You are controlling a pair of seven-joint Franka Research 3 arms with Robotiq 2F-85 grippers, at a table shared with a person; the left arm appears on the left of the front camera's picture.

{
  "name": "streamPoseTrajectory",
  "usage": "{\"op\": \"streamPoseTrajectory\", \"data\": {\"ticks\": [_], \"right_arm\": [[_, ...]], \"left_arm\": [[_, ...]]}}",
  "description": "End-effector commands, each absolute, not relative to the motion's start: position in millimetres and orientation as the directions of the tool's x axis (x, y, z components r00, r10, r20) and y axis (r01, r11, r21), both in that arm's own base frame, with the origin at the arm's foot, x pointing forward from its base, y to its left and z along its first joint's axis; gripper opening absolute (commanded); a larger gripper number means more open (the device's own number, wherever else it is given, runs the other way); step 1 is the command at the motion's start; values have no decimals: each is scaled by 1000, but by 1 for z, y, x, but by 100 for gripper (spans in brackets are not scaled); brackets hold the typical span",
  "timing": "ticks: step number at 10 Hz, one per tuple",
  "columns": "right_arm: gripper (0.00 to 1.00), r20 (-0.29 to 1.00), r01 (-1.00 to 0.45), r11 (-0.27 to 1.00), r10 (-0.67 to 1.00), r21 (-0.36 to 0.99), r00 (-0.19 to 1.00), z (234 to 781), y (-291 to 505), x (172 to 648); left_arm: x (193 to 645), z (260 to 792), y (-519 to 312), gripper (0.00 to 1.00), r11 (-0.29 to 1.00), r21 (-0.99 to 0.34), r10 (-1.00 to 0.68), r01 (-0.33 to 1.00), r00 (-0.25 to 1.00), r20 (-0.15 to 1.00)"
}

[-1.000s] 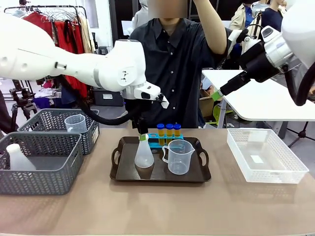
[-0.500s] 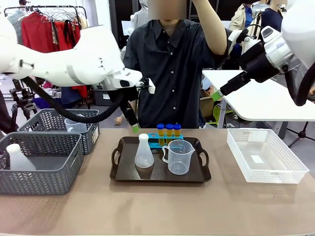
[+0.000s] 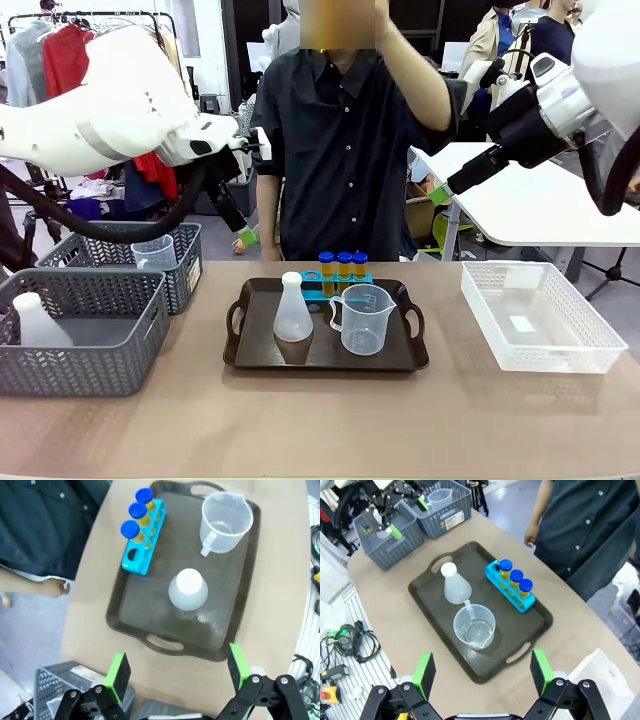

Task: Prepare the laboratory tools.
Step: Pick up one Small flask and place it on the Handle tray.

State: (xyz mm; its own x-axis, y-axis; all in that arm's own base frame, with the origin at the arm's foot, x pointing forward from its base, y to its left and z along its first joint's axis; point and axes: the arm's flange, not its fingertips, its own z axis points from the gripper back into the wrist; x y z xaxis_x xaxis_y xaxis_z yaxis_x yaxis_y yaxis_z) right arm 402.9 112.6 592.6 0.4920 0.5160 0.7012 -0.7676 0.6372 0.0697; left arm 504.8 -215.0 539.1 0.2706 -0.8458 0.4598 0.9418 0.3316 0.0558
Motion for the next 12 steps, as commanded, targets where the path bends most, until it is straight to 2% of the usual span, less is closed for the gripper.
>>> {"op": "streamPoseTrajectory", "data": {"ticks": [1, 3, 12], "right_arm": [[100, 706, -770, 634, 511, 77, 491, 594, 113, 403], [100, 706, -770, 634, 511, 77, 491, 594, 113, 403], [100, 706, -770, 634, 511, 77, 491, 594, 113, 403]], "left_arm": [[500, 542, -202, 100, 279, 56, -814, 959, 205, 544], [501, 552, -192, 100, 264, 57, -783, 963, 179, 595], [489, 588, -200, 100, 226, 155, -762, 962, 76, 644]]}}
